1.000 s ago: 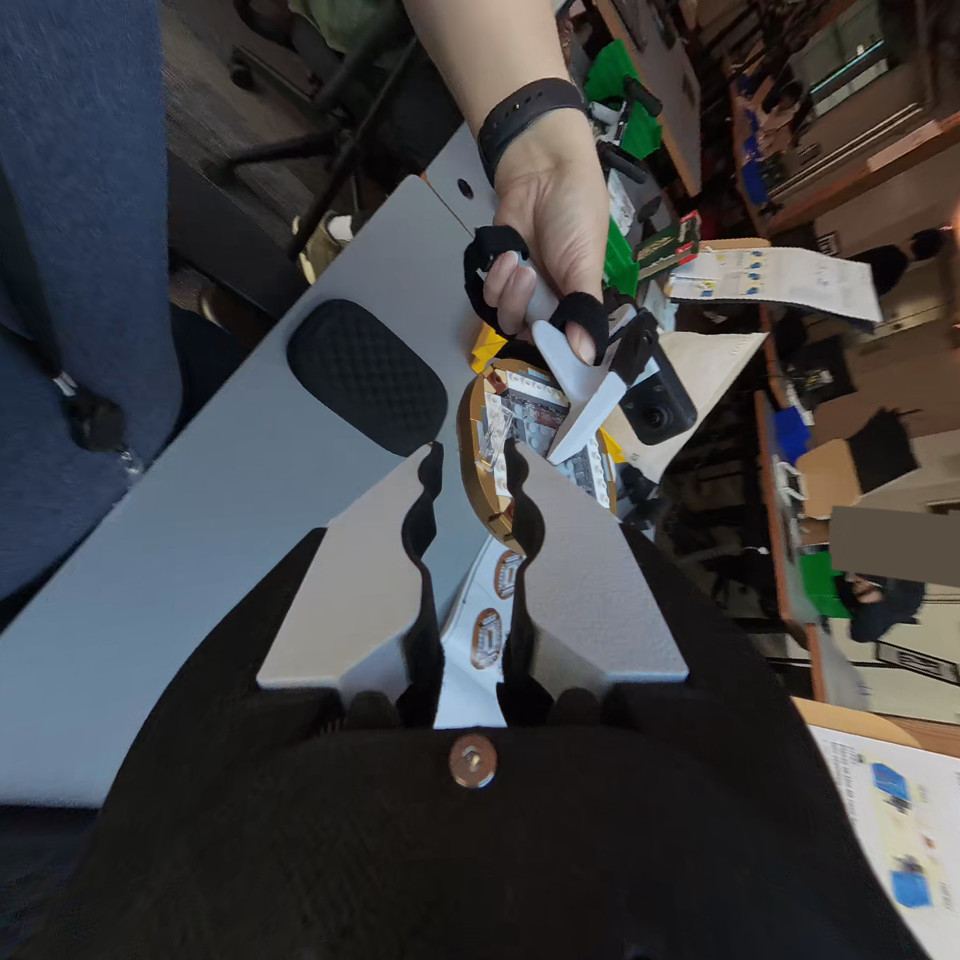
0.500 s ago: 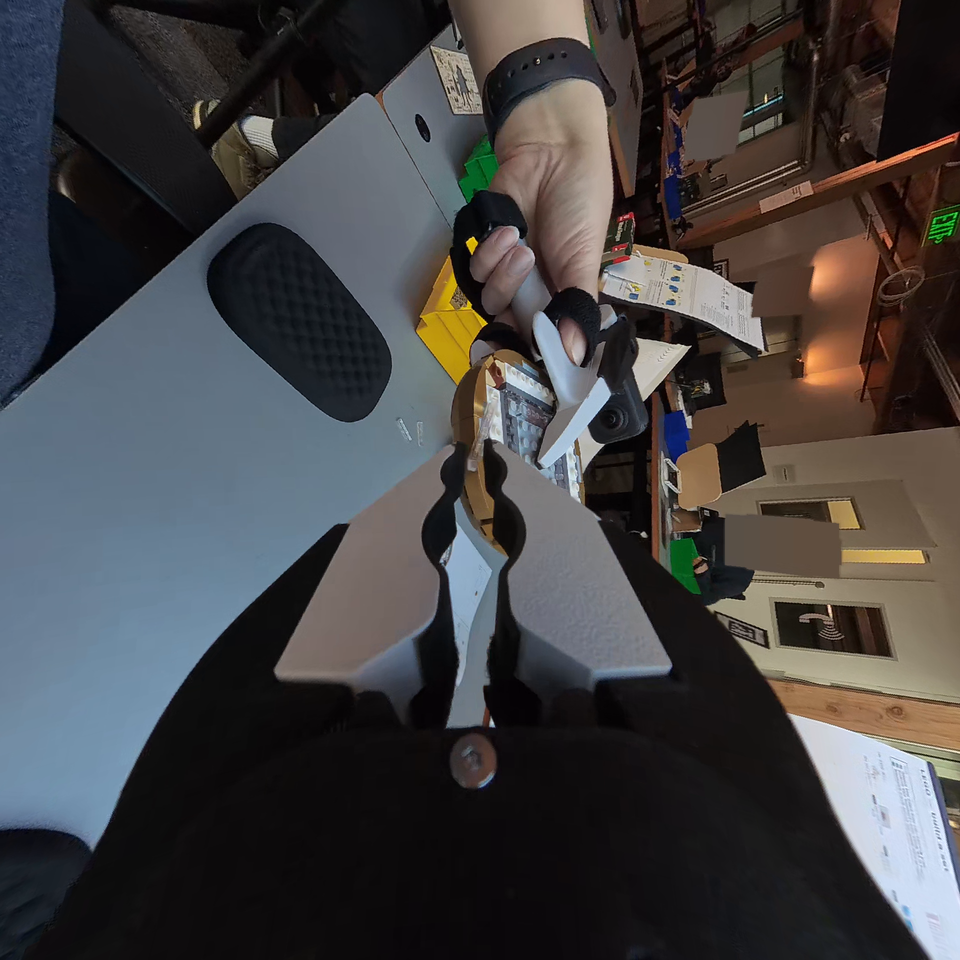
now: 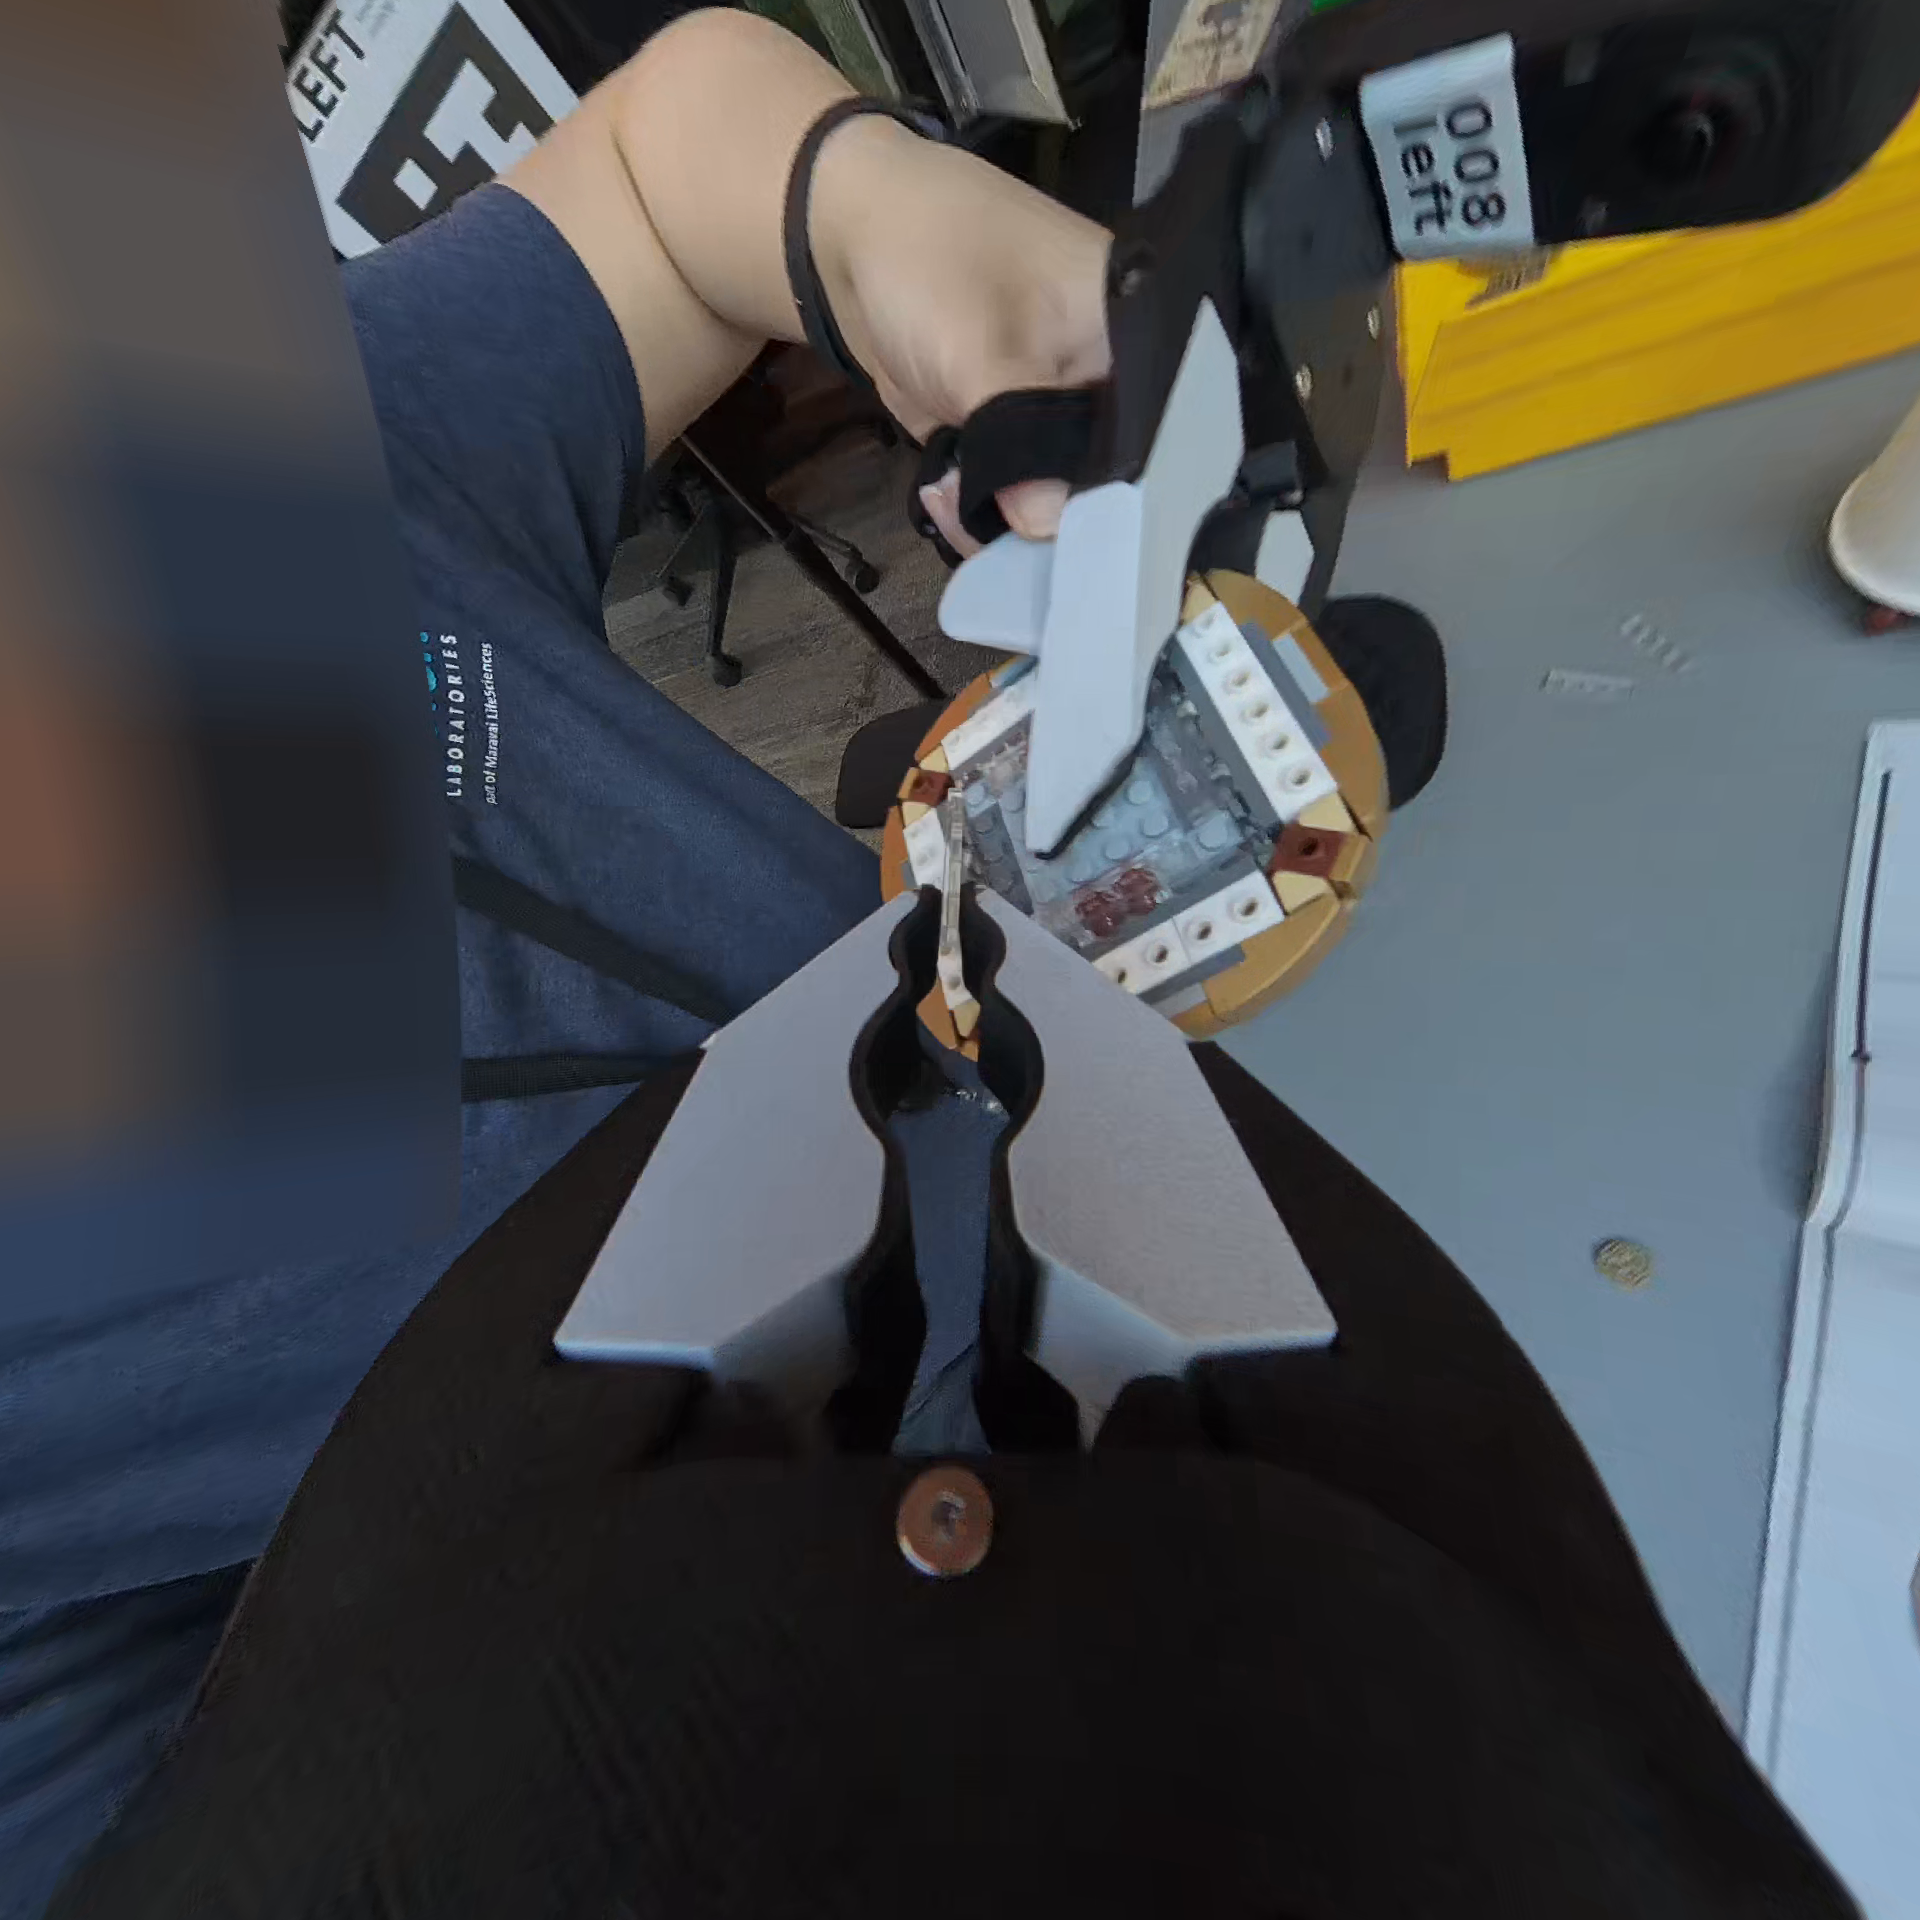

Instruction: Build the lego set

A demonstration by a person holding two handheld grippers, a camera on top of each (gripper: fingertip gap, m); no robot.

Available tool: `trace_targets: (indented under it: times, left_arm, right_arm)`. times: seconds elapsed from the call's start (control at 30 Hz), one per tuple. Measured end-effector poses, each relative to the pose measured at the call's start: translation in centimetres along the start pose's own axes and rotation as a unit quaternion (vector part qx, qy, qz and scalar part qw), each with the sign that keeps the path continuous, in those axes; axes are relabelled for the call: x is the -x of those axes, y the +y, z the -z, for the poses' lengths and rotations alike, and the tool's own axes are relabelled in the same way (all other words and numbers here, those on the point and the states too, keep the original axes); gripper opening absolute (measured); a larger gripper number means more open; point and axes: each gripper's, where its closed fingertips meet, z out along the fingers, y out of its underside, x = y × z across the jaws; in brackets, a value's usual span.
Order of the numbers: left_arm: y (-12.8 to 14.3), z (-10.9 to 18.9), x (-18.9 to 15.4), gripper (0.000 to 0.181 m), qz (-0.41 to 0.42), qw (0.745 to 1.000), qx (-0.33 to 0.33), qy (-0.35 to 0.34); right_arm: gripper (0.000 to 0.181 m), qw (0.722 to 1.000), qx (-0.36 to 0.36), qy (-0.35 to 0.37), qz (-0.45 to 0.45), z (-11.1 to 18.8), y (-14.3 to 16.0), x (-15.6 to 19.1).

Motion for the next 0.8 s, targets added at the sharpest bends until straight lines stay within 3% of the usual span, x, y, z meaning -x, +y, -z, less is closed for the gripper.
trace_targets:
  times: [0.17,0.37,0.63,0.8]
  left_arm:
    - [0.0,-0.1,0.2,0.019,-0.008,1.000,0.002,-0.014]
    - [-0.3,0.3,0.8,0.019,-0.004,1.000,-0.005,-0.026]
    - [-0.4,0.4,0.8,0.019,-0.005,1.000,-0.007,-0.026]
    - [-0.4,0.6,0.8,0.019,0.000,1.000,-0.011,-0.017]
  right_arm:
    - [0.002,0.993,0.065,-0.050,-0.088,-0.7,0.8,0.0]
    - [0.003,0.985,0.104,-0.013,-0.140,-1.1,0.7,-1.2]
    - [0.011,0.984,0.125,0.034,-0.125,-1.2,0.1,-1.5]
    - [0.012,0.986,0.131,0.074,-0.068,-1.1,0.0,-1.7]
